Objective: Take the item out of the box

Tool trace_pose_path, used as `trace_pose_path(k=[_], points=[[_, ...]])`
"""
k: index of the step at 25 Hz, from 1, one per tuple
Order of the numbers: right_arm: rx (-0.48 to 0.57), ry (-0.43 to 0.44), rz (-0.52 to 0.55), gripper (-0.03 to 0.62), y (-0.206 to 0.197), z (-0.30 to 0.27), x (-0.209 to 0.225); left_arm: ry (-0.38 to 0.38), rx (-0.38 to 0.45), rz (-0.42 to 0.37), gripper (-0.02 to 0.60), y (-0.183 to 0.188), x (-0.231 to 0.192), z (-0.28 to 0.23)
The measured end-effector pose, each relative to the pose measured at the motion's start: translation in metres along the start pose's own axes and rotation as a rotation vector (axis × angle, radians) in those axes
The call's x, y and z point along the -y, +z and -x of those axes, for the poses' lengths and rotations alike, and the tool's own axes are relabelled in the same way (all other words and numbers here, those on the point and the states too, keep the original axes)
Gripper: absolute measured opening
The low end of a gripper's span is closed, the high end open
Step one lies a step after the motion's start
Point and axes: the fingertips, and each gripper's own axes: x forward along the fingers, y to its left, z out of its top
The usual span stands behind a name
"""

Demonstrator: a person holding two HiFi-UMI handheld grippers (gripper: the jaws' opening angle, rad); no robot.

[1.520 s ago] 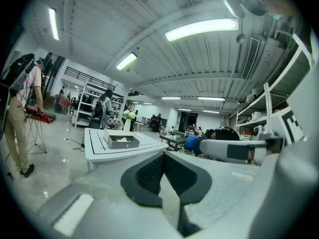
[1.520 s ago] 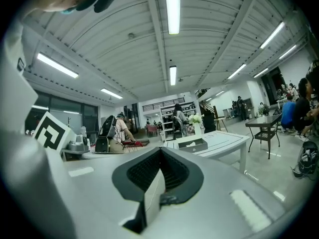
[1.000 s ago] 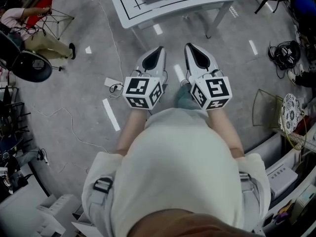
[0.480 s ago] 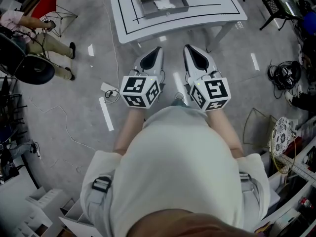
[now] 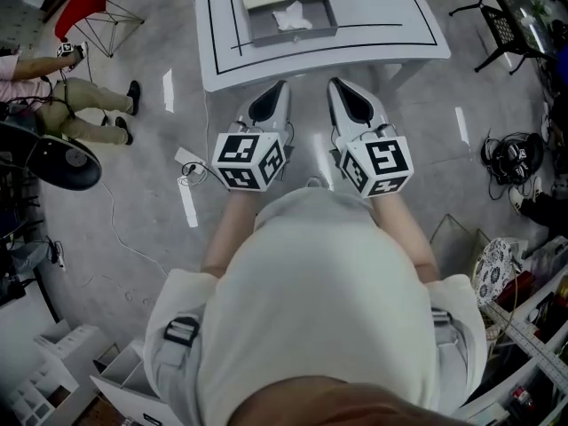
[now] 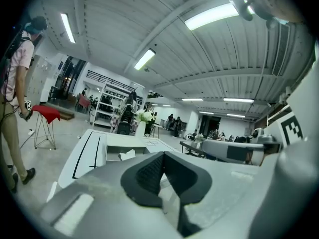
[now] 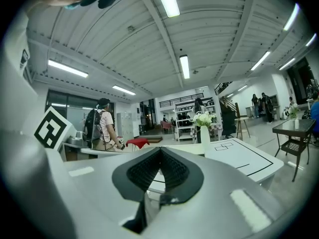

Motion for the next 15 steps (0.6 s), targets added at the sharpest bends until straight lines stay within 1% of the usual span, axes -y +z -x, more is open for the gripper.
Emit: trace_pose_path(k=[5, 12, 15], points=[[-0.007, 0.028, -0.002, -0.002, -0.001, -0.008, 0.018, 0.025, 0.002, 0.012, 0.0, 0.002, -0.001, -0.019], [-0.022, 0.051, -0.004, -0.002, -0.007, -0.026, 0.025, 0.068, -0.022, 0.029, 0.0, 0.0, -0.022, -0.034], [-0.024, 0.046, -0.006, -0.002, -0.01, -0.035, 0.032, 0.081, -0.022, 0.041, 0.0, 0.0, -0.032, -0.042]])
